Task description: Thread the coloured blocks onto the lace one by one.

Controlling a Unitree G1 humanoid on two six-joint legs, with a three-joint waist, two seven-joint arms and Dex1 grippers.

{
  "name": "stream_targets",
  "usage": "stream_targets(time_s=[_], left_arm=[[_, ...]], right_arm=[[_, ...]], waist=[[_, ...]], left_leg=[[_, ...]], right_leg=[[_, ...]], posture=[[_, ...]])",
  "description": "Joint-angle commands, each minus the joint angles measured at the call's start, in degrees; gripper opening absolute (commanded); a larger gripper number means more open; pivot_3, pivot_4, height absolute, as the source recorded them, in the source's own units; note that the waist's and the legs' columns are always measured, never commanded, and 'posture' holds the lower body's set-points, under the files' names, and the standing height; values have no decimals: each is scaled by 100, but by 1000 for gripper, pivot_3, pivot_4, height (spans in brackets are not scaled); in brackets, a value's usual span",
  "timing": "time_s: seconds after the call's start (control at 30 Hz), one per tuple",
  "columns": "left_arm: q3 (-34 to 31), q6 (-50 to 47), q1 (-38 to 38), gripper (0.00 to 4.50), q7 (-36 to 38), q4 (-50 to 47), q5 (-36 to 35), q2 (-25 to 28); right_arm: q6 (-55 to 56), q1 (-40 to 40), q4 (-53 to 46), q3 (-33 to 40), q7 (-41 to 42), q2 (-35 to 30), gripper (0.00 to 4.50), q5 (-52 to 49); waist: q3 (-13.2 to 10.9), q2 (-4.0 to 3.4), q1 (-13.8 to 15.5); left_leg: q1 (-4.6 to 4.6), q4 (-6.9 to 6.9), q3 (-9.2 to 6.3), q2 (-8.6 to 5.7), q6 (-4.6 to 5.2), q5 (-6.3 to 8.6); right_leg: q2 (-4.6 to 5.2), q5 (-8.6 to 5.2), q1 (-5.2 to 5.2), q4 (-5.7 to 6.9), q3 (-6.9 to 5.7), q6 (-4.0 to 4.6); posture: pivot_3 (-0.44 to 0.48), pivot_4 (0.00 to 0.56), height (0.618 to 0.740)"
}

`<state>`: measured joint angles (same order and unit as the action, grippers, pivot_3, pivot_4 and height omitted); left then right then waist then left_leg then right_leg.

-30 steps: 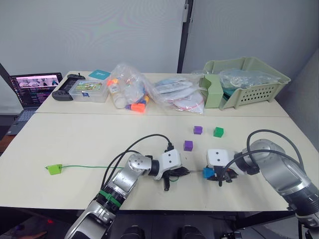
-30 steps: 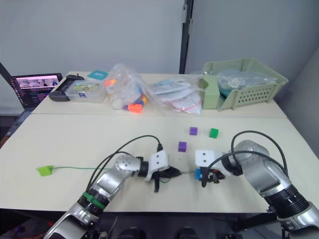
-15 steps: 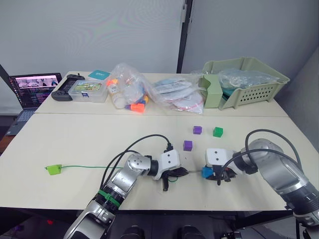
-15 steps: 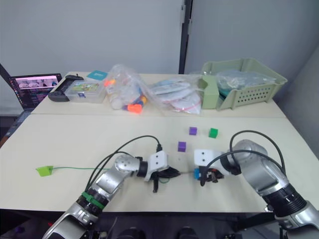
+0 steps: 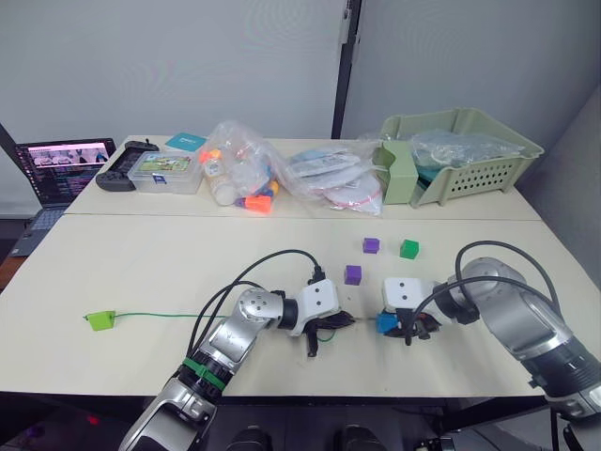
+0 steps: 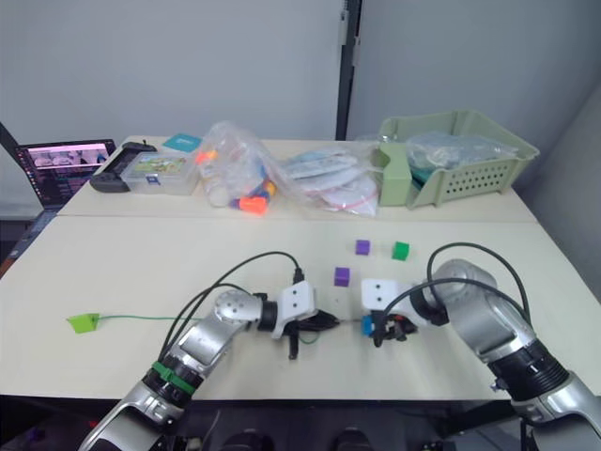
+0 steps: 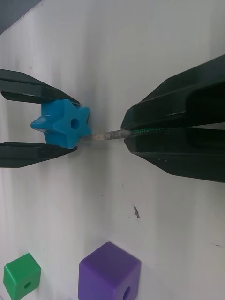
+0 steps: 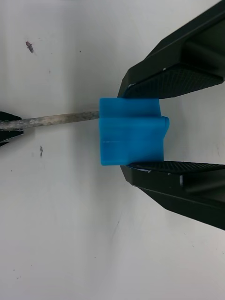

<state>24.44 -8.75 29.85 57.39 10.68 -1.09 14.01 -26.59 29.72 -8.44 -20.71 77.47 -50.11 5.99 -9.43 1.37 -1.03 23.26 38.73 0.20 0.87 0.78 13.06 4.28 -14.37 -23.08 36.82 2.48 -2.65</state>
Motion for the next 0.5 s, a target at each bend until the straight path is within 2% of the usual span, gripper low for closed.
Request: stream_targets(time_s=[0.03,0.5], left_arm=[[21,-10,30,0,54,-275,-79,-25],[-15,-179,-36,0,73,-440,-98,77]], right_arm=[[48,-50,39,-154,-17,68,1336,1],[-47,-72,91,-28,226,-273,1336,-125]], waist=[[0,0,2],[0,0,53]], left_leg=[[0,0,0,0,0,0],[5,1,0,-4,0,0]], right_leg=[[0,0,0,0,0,0],[6,0,0,-2,0,0]], posture=[[0,150,740],[0,150,740]])
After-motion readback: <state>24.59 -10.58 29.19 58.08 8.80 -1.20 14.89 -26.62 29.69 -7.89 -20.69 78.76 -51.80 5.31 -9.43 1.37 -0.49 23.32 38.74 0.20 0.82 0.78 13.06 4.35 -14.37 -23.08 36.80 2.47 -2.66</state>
